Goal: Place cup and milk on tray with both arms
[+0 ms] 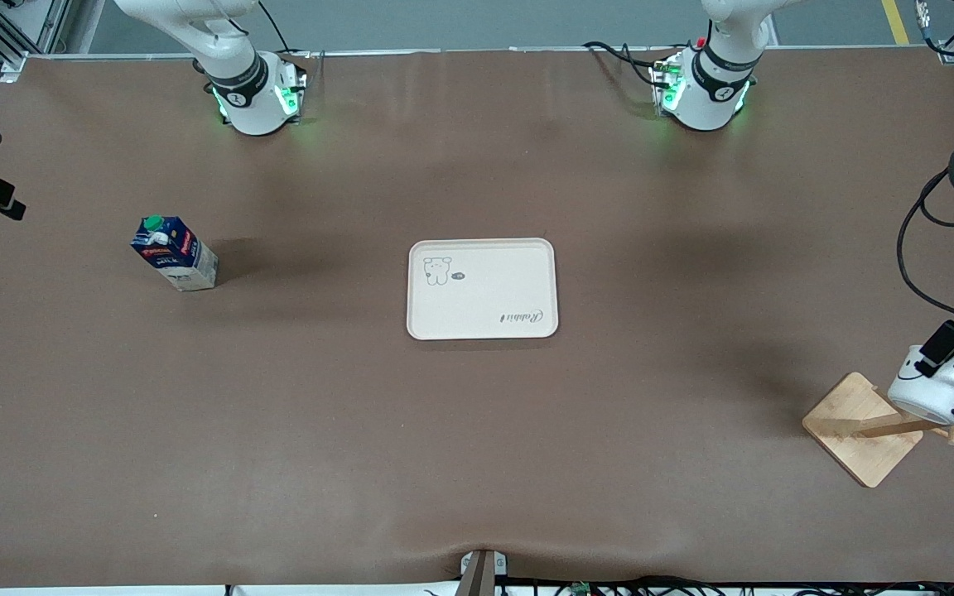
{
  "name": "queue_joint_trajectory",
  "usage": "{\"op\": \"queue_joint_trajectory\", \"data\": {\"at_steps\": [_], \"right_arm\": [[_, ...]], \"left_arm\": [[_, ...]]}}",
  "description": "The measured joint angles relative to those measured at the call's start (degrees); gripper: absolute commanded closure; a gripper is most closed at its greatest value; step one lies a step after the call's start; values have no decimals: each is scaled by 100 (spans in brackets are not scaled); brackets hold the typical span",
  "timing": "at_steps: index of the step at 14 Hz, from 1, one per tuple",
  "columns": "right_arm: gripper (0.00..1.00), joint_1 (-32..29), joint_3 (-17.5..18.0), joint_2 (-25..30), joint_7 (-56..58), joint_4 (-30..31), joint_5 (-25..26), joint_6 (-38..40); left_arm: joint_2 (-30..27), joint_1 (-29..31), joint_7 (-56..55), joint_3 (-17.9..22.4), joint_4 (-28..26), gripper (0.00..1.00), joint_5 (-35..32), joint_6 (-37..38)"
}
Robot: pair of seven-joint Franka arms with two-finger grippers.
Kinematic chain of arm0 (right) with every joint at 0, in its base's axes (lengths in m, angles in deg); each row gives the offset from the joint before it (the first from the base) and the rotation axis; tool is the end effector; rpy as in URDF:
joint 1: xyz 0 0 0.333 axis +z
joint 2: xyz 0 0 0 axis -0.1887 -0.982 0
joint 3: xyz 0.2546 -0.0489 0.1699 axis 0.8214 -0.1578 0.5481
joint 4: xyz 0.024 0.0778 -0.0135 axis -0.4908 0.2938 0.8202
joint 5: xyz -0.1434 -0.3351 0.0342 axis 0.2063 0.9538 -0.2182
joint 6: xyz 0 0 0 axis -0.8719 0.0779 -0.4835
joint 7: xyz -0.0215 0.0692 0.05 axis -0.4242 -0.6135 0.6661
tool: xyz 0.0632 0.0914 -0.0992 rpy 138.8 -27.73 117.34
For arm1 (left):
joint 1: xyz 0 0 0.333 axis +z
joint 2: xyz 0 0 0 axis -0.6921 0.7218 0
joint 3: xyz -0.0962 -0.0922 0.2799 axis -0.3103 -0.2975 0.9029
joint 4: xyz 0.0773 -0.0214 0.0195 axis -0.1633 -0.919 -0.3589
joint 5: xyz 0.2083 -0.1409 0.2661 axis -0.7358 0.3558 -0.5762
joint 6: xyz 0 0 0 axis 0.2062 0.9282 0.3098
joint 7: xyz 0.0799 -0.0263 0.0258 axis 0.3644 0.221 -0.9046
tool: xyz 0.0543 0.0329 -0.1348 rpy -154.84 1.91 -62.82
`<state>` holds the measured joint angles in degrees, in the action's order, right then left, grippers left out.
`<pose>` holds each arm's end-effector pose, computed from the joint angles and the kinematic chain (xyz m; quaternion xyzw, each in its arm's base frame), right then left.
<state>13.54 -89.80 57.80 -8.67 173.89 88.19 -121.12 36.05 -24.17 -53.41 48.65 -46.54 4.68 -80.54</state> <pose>0.5065 -0.0796 0.5824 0.9982 -0.0538 -0.0238 0.0075 0.6135 0.1308 0.4027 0.9481 0.2026 0.2400 0.0492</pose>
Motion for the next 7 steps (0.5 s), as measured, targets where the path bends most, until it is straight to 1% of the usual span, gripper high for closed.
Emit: {"op": "queue_joint_trajectory", "data": {"at_steps": [3,4,6,7], "right_arm": [[0,0,0,-34,0,0,0,1],[0,0,0,-38,0,0,0,1],[0,0,0,-38,0,0,0,2],[0,0,0,-39,0,0,0,3]], "left_arm": [[110,-3,0,-73,7,43,1,-101],[146,-6,0,-84,8,55,1,-158],[187,-9,19,-110,14,74,1,-200],[188,-11,68,-126,15,87,1,-200]]}}
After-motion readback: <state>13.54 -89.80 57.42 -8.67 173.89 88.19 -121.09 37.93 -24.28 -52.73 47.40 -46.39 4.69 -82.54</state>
